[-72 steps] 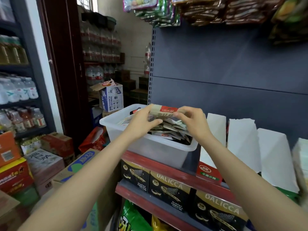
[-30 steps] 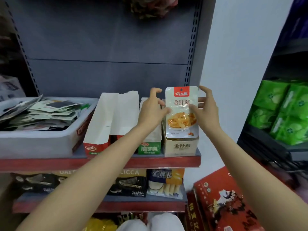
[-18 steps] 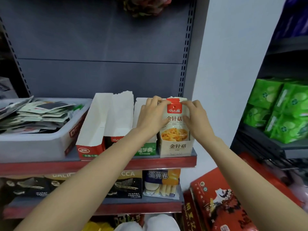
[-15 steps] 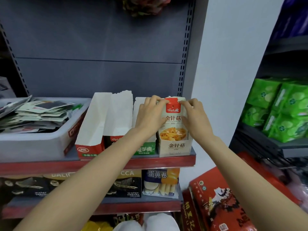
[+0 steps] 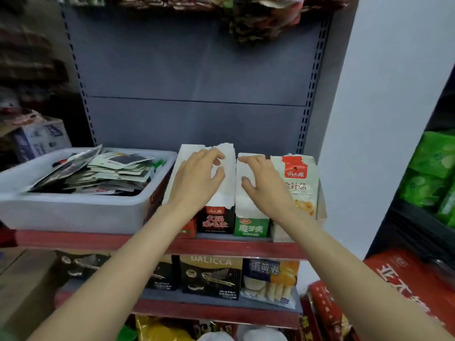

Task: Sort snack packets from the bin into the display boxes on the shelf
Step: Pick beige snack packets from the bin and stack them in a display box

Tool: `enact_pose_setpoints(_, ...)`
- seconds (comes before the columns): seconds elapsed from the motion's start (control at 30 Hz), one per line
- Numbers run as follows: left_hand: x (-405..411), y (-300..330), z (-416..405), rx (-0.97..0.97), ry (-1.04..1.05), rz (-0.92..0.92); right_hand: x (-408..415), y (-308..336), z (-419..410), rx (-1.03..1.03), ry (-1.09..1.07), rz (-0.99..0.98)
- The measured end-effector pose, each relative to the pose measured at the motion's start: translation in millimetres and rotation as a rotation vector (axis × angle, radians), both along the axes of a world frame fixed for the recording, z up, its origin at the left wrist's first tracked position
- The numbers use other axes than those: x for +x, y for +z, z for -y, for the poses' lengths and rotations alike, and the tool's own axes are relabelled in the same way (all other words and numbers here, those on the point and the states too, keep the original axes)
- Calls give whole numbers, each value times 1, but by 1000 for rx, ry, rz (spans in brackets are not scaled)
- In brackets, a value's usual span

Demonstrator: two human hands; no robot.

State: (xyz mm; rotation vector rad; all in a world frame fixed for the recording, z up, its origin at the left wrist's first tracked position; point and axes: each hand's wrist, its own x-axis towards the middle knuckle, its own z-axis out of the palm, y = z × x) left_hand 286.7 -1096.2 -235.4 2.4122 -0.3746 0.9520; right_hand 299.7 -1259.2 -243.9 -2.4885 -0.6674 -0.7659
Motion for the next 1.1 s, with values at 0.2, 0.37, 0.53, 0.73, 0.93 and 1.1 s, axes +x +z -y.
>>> enact_pose_setpoints(0.2, -13, 13, -106, 23, 300, 126, 14, 6, -106, 92, 191, -133)
enact_pose_setpoints(0.37, -11, 22, -194, -37, 500, -141, 24, 13, -187, 69, 253, -227)
enact_pose_setpoints(0.53, -13, 23, -253, -29, 505, -583, 35, 22, -252, -173, 341, -307)
enact_pose_setpoints(0.73, -23, 8, -278, -61, 343, -725, 46, 22, -286, -317, 335, -392)
enact_pose_setpoints(0.93, -35, 2, -277, -29, 333, -549, 46, 17, -288, -271, 351, -375)
enact_pose_setpoints(1.1, -43, 9, -272, 25, 293, -307, 36, 16, -289, -160, 388, -292)
